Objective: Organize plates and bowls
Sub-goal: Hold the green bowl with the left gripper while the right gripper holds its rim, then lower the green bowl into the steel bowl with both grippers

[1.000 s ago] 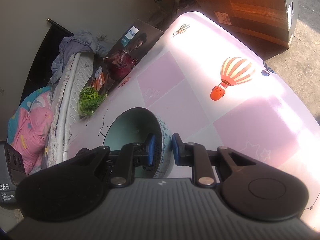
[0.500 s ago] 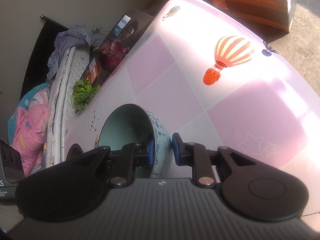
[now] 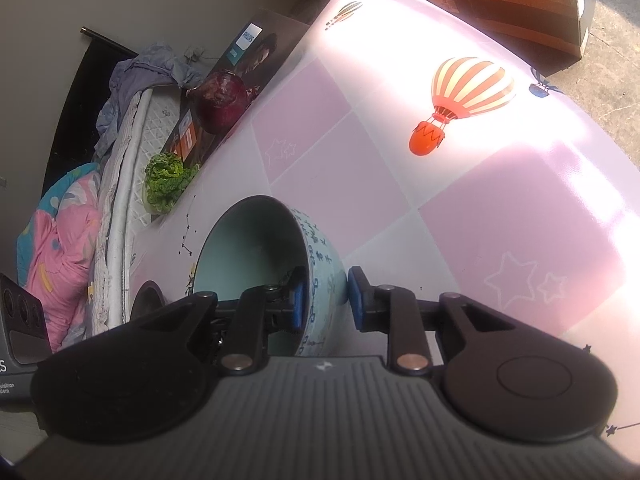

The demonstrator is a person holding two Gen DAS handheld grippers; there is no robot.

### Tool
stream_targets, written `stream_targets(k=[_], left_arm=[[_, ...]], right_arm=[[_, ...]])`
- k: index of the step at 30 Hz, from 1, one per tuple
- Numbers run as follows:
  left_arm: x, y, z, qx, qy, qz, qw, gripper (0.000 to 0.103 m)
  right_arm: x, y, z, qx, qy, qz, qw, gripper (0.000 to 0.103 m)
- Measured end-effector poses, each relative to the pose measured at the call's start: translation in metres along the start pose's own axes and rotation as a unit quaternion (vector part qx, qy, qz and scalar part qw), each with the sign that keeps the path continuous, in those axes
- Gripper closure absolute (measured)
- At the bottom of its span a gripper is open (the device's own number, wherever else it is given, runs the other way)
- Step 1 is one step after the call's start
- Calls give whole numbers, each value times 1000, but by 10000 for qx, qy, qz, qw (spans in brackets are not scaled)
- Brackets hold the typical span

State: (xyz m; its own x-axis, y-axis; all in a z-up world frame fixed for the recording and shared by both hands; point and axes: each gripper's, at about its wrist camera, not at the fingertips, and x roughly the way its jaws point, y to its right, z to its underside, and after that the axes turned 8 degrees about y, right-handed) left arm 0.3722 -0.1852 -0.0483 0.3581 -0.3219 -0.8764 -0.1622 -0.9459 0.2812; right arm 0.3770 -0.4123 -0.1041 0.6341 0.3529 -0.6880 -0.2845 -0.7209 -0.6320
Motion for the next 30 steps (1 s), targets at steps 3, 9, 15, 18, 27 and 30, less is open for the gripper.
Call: stream_targets(k=[3, 9, 15, 18, 27, 30], left_arm=[[-2, 0, -1, -7, 37, 23, 10000, 86], [-14, 2, -1, 15, 127, 66, 9999, 85], [-34, -1, -1, 11, 260, 110, 9996, 86], [-50, -6, -1, -15, 365, 123, 9993, 86], [-96, -54, -1, -247, 658, 8, 9975, 86], [-102, -82, -3, -388, 703, -91, 9967, 86]], right_arm=[[-3, -1, -1, -27, 25, 4, 10000, 81], [-11, -6, -3, -65, 86, -20, 9999, 81], [-28, -19, -3, -148, 174, -27, 9997, 81], [-39, -32, 0, -235, 215, -53, 9995, 81], [-42, -94, 16, -569, 153, -251, 9979, 81], [-28, -117, 26, -670, 29, -332, 9972, 81]])
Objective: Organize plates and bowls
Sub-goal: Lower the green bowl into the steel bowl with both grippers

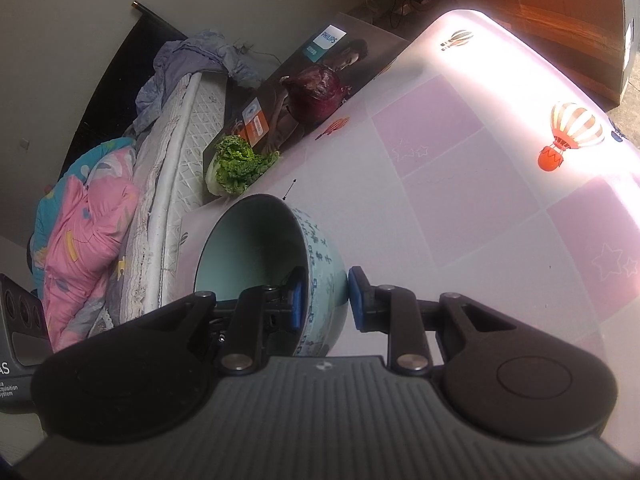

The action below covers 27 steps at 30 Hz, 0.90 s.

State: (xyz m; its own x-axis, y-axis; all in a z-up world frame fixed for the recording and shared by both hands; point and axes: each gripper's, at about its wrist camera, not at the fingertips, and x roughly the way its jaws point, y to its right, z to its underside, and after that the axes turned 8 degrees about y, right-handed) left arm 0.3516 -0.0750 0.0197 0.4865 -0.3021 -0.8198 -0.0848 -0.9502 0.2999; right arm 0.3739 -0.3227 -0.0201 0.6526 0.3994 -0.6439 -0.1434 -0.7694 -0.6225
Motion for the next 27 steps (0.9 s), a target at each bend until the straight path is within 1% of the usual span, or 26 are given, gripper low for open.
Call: stream_targets(k=[7, 11, 15, 19, 22, 23, 24, 25, 26, 27], left_arm=[[6, -62, -7, -344, -59, -193, 9992, 86], [16, -88, -6, -493, -135, -247, 9984, 85], [22, -103, -4, -534, -174, -279, 9980, 85], [23, -113, 2, -502, -261, -315, 9979, 84], [15, -117, 5, -516, -218, -183, 9983, 82], [10, -117, 5, -503, -178, -136, 9985, 81], [5, -116, 5, -484, -146, -112, 9987, 79], [-2, -115, 5, -450, -98, -84, 9989, 73], [-8, -115, 6, -428, -52, -75, 9990, 67], [-14, -115, 7, -408, -8, -77, 9991, 64]], right_arm=[[52, -45, 21, -243, -381, -81, 9989, 81], [76, -57, 30, -357, -551, -28, 9978, 80], [96, -66, 38, -502, -655, 44, 9966, 79], [105, -77, 46, -781, -697, 158, 9944, 76], [104, -88, 48, -1054, -668, 275, 9918, 73], [103, -92, 49, -1127, -670, 310, 9909, 71], [101, -96, 50, -1225, -662, 356, 9896, 67], [97, -100, 50, -1310, -643, 375, 9886, 57], [95, -103, 51, -1363, -620, 399, 9879, 53], [91, -107, 51, -1457, -600, 483, 9863, 44]])
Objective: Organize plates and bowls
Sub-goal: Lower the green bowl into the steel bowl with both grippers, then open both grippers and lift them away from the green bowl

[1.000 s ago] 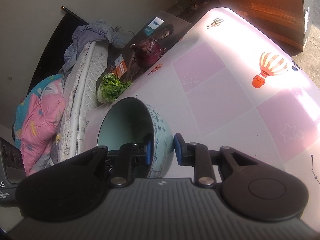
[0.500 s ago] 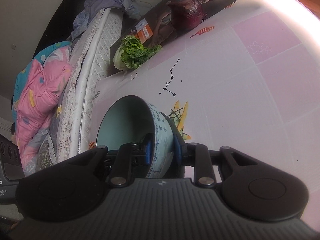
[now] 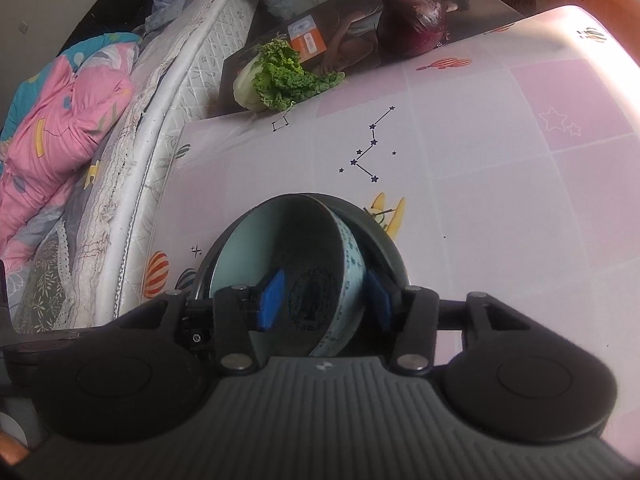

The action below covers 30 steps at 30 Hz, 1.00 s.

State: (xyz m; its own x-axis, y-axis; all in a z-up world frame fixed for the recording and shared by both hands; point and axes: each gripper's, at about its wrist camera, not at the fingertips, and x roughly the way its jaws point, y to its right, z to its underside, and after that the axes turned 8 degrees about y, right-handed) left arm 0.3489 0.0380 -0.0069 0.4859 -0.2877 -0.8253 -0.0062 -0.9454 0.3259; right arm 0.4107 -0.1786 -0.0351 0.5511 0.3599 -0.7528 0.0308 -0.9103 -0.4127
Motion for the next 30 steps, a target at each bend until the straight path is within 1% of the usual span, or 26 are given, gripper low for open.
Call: stream_targets(k=[1, 2, 3, 4, 6, 9, 10, 11, 13, 14, 17, 18, 20, 22, 23, 25, 28, 30], left_arm=[[-7, -1, 1, 10, 44, -4, 10000, 60], [-13, -2, 2, 5, 74, 0, 10000, 58], [-18, -4, 3, -10, 102, 9, 9999, 58], [-23, -7, 5, -32, 123, 3, 9999, 56], [-36, -13, 9, -89, 185, -23, 9998, 53], [-56, -23, 17, -105, 343, -49, 9993, 49], [-62, -26, 22, -87, 434, -81, 9990, 46], [-69, -30, 27, -42, 536, -139, 9985, 42], [-80, -36, 38, 96, 772, -306, 9965, 38], [-86, -40, 46, 207, 903, -450, 9947, 35], [-102, -54, 76, 520, 1188, -762, 9886, 31], [-106, -57, 85, 570, 1222, -820, 9875, 30], [-119, -64, 111, 689, 1320, -821, 9854, 29], [-133, -65, 136, 858, 1359, -756, 9841, 26], [-141, -64, 148, 974, 1429, -752, 9821, 24], [-153, -59, 172, 1241, 1685, -836, 9743, 19], [-168, -52, 206, 1640, 2011, -905, 9615, 14], [-174, -52, 223, 1593, 2111, -777, 9613, 12]], right_arm=[[-5, -4, 0, -108, 60, 17, 9999, 40], [-9, -6, 0, -162, 105, 44, 9998, 37], [-15, -8, 0, -205, 166, 73, 9996, 30], [-21, -10, 1, -235, 217, 77, 9995, 26], [-30, -11, 1, -216, 277, 64, 9994, 25], [-53, -8, 3, -4, 377, -117, 9992, 25], [-62, -6, 5, 58, 441, -185, 9988, 24], [-73, -4, 9, 125, 522, -272, 9982, 24], [-100, 0, 19, 219, 740, -467, 9959, 24], [-111, 2, 25, 219, 839, -518, 9949, 24], [-154, 10, 56, 116, 1221, -613, 9906, 24], [-171, 14, 73, 53, 1362, -634, 9886, 24], [-192, 18, 99, -45, 1535, -612, 9862, 24], [-213, 22, 138, -218, 1714, -537, 9835, 24], [-219, 22, 151, -285, 1761, -507, 9827, 24], [-230, 24, 190, -393, 1835, -409, 9814, 24], [-234, 28, 233, -261, 1828, -538, 9813, 24], [-232, 30, 254, -140, 1783, -678, 9815, 24]])
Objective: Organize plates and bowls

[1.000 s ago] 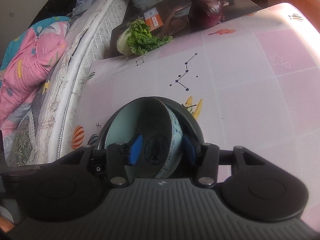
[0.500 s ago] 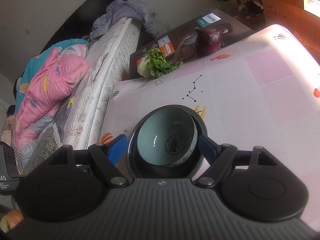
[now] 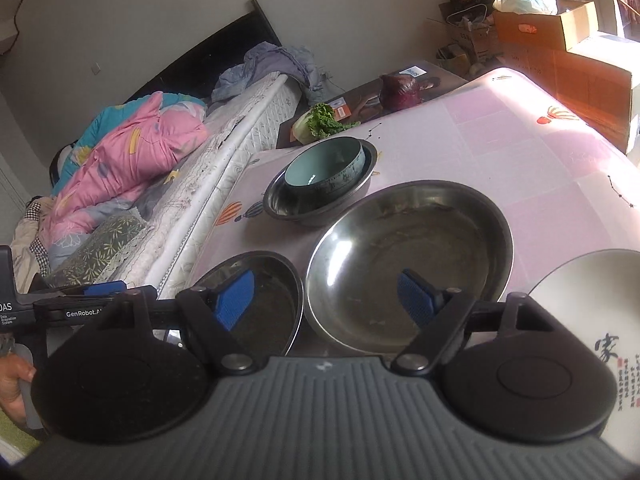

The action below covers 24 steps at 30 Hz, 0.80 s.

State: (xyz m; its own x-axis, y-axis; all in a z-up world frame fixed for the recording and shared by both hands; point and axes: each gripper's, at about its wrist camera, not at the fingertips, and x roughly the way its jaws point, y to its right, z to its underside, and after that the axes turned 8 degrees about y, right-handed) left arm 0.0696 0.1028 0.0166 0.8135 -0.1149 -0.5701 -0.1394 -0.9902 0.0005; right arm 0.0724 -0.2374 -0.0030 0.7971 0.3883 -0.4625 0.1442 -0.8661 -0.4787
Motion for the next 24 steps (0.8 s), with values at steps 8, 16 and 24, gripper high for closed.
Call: stream_targets(k=[8, 16, 24], left_arm=[[-7, 4, 49, -495, 90, 528, 9973, 12], [-1, 18, 69, 214, 379, 383, 9983, 12], [12, 12, 64, -19, 412, 509, 9979, 12]], right_arm=[[15, -19, 52, 183, -227, -421, 9987, 25], [48, -26, 60, 274, -403, -282, 9984, 41], [71, -28, 60, 277, -391, -152, 9987, 53]])
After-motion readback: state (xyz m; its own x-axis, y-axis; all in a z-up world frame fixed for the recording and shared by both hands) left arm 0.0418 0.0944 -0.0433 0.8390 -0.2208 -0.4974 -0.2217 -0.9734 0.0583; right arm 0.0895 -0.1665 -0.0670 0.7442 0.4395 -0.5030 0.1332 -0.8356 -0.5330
